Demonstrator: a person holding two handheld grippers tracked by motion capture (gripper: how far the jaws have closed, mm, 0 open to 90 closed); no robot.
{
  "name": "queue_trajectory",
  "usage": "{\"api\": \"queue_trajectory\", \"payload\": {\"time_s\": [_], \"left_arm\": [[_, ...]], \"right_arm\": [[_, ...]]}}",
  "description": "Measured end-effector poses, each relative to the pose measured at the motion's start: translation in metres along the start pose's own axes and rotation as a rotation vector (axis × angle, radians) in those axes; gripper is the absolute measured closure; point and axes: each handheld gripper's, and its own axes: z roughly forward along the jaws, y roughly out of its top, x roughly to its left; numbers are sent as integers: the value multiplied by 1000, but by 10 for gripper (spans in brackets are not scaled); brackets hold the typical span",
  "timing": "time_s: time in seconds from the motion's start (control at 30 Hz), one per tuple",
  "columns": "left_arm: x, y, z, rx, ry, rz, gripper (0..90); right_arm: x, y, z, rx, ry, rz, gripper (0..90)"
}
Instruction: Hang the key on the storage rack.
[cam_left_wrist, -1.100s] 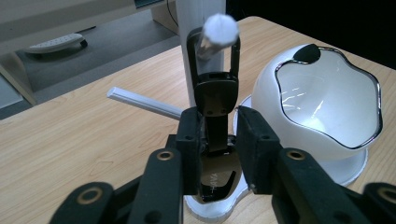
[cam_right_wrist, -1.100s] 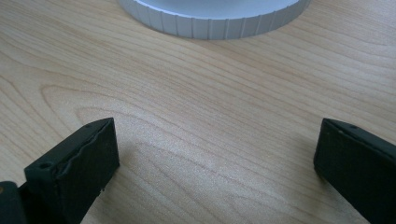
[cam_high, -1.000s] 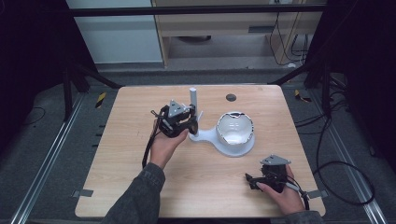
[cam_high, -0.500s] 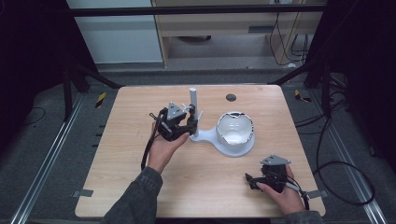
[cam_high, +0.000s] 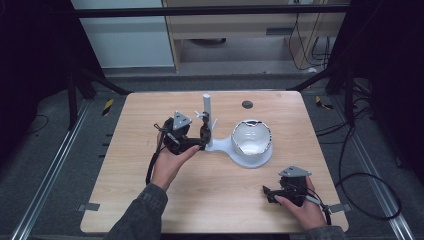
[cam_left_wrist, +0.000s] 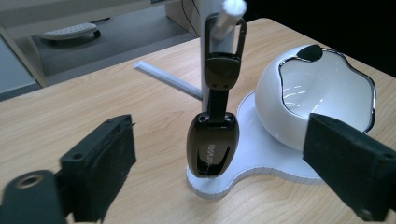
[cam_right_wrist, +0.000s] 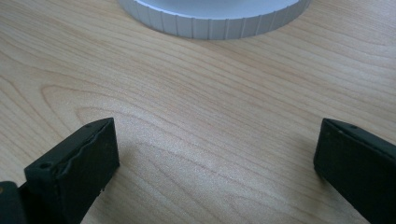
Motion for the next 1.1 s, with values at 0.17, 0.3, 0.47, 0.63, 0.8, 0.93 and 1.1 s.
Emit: {"api": "queue_trajectory", "payload": {"time_s": [0.17,0.3,0.47,0.63,0.8,0.93,1.1], "left_arm": [[3,-6,-15,5,-11,1,43],[8,-11,-29,8,-22,14,36],[12,-20,-43,25,-40,15,38],[15,-34,-53,61,-54,13,36],[20,-48,-57,96,-57,17,37],[23,-57,-59,134,-53,27,38],[26,-70,-61,173,-53,22,39]], "right_arm": [[0,0,0,0,0,0,4],[0,0,0,1,1,2,4],[0,0,0,1,0,2,4],[0,0,0,1,0,2,4],[0,0,0,1,0,3,4],[0,0,0,1,0,3,4],[0,0,0,1,0,2,4]]}}
